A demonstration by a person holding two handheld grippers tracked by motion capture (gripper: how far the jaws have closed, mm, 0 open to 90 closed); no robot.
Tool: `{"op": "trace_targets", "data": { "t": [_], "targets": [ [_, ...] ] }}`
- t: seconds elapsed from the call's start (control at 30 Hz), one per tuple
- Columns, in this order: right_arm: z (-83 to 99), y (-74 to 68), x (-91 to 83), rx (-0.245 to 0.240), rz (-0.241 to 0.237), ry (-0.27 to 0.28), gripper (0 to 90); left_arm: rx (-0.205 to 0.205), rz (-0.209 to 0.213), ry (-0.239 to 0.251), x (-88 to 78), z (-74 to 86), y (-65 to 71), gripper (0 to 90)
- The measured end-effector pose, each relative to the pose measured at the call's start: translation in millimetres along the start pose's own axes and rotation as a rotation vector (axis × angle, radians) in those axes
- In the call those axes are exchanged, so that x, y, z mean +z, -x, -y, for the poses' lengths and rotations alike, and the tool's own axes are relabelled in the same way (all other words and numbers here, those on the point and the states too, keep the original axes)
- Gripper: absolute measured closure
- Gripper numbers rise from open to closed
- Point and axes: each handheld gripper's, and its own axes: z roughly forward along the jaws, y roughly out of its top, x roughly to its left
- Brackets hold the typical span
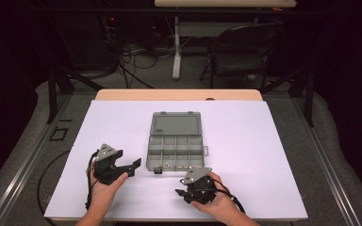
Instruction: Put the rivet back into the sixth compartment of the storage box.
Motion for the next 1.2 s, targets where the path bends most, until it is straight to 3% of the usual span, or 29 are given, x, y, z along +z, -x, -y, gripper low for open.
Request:
{"op": "trace_targets", "data": {
  "t": [0.3, 0.5, 1.2],
  "targets": [
    [-3.7, 5.6, -1.8, 0.038, 0.0, -0.057, 74.7, 0.002, 0.0, 0.0, 0.2, 0.0, 0.3, 17.2],
    [-2.4, 10.4, 0.2, 0.059, -0.019, -0.106, 75.9, 0.001, -0.001, 0.0, 0.3, -0.1, 0.1, 17.2],
    [0.3, 8.2, 13.5, 0.038, -0.037, -0.159, 81.6, 0.002, 0.001, 0.0, 0.0, -0.2, -0.1, 17.3]
  ]
}}
